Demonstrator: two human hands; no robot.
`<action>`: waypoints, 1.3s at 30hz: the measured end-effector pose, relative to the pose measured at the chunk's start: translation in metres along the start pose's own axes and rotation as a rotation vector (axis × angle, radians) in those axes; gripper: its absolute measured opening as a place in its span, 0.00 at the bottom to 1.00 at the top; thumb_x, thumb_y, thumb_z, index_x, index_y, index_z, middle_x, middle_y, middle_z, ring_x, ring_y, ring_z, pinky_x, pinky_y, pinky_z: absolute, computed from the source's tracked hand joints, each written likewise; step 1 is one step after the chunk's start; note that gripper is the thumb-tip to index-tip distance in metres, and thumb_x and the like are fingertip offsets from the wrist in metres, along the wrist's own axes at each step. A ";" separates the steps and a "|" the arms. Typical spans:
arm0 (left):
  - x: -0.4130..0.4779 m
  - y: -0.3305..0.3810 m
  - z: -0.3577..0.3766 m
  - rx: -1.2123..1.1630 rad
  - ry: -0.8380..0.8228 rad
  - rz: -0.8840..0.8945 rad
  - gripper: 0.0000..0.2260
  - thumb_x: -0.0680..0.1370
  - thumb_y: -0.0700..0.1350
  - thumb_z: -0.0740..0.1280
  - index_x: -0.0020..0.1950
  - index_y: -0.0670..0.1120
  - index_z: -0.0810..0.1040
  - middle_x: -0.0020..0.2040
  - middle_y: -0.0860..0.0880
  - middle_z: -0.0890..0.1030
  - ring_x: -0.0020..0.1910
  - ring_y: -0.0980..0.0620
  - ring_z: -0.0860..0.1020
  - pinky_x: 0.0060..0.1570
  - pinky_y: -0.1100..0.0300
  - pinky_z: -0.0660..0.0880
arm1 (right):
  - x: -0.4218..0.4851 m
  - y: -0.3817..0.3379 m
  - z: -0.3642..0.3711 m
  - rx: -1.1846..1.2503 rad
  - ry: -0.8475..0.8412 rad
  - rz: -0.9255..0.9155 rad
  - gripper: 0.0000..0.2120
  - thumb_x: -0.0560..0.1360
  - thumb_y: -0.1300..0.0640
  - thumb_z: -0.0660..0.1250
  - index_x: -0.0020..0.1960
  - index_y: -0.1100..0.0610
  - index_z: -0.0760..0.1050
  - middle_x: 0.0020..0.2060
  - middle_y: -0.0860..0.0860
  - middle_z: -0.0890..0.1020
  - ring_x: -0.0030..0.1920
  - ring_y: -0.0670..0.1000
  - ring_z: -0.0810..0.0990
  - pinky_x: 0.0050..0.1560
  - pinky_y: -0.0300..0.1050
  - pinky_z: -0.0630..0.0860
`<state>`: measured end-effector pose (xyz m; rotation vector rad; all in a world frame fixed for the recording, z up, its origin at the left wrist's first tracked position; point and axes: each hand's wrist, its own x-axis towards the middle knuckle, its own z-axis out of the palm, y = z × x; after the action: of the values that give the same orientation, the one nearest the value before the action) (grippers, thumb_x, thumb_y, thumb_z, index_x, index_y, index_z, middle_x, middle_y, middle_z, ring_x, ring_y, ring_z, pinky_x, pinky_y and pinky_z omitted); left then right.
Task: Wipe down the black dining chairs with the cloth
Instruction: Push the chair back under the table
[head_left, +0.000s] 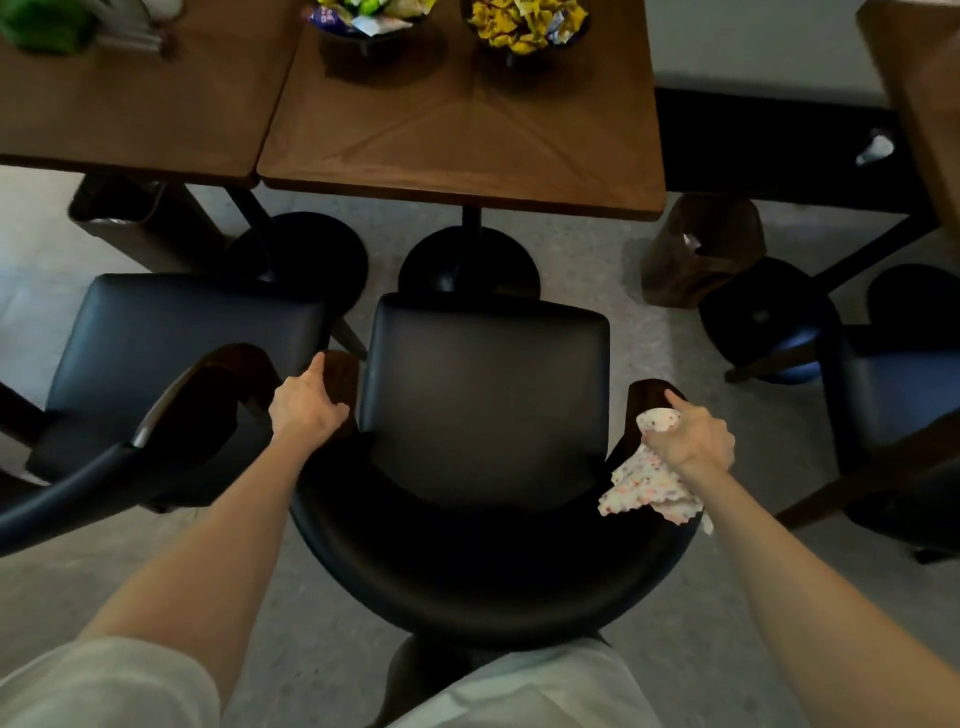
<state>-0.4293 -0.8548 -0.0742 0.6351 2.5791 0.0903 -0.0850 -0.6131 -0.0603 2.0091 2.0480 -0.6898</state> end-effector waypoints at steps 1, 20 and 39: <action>0.004 0.000 0.000 -0.004 -0.005 -0.004 0.38 0.74 0.47 0.72 0.79 0.49 0.54 0.60 0.40 0.78 0.56 0.37 0.77 0.50 0.47 0.76 | 0.004 -0.003 0.000 -0.008 -0.004 -0.008 0.32 0.74 0.53 0.71 0.75 0.44 0.63 0.63 0.57 0.78 0.60 0.61 0.77 0.56 0.52 0.76; -0.050 0.002 -0.002 0.108 -0.007 0.016 0.31 0.81 0.47 0.61 0.79 0.47 0.49 0.70 0.39 0.65 0.63 0.39 0.71 0.54 0.47 0.72 | -0.037 -0.001 -0.011 -0.189 0.019 -0.227 0.20 0.82 0.53 0.58 0.73 0.49 0.67 0.62 0.58 0.75 0.60 0.60 0.75 0.56 0.52 0.73; -0.301 0.148 -0.089 -0.259 -0.282 1.054 0.27 0.79 0.50 0.66 0.76 0.53 0.62 0.71 0.54 0.68 0.68 0.58 0.66 0.64 0.62 0.65 | -0.261 0.059 -0.135 0.492 0.195 -0.582 0.17 0.78 0.40 0.62 0.51 0.54 0.66 0.40 0.49 0.78 0.40 0.48 0.79 0.42 0.51 0.77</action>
<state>-0.1744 -0.8545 0.1614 1.6712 1.6800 0.6045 0.0140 -0.7867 0.1632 1.7267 2.8484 -1.2475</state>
